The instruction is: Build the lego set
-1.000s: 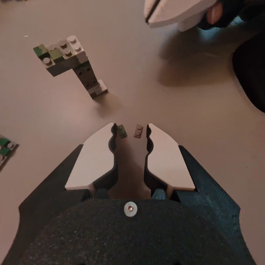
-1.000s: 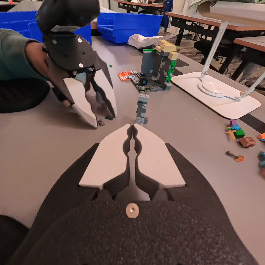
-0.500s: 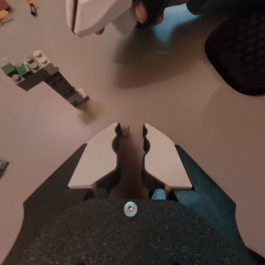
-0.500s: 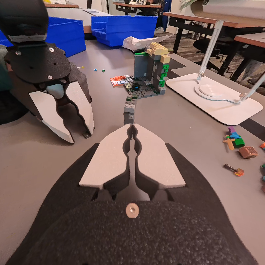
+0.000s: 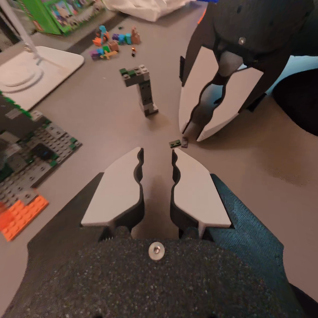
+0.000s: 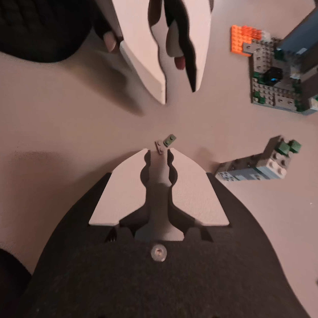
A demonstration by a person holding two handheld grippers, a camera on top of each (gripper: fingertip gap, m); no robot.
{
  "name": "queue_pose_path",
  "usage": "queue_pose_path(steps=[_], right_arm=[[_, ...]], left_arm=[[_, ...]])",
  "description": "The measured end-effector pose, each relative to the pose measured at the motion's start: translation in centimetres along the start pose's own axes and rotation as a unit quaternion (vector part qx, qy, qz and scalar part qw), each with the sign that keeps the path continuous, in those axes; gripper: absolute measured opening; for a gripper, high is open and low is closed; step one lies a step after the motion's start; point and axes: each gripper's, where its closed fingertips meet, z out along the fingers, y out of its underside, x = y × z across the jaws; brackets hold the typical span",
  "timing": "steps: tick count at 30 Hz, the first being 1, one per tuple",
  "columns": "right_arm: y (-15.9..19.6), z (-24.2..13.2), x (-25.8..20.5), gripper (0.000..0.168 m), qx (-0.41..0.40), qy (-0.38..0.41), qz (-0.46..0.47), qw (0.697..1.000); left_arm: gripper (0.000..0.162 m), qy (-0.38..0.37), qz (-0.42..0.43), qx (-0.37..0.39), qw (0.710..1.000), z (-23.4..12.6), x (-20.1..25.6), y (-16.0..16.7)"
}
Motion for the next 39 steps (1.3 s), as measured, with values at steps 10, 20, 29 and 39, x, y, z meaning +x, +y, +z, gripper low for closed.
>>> queue_pose_path(steps=[10,20,29,39], right_arm=[[-0.3,1.4,-0.3,0.007,-0.050,-0.034,-0.012,0.998],[-3.0,2.1,-2.6,0.015,-0.021,-0.032,0.004,0.999],[-1.2,1.1,1.7,0.018,-0.017,0.044,0.152,0.987],[-0.3,1.6,1.0,0.007,-0.078,0.018,0.009,0.997]], left_arm=[[0.028,-0.009,-0.029,0.041,0.999,-1.2,-0.3,-0.2],[0.028,-0.012,-0.019,0.035,0.999,-1.0,-0.1,0.1],[0.026,-0.004,-0.014,0.027,1.000,-0.7,0.2,0.3],[0.026,-0.003,-0.003,0.022,1.000,-0.6,0.5,0.5]])
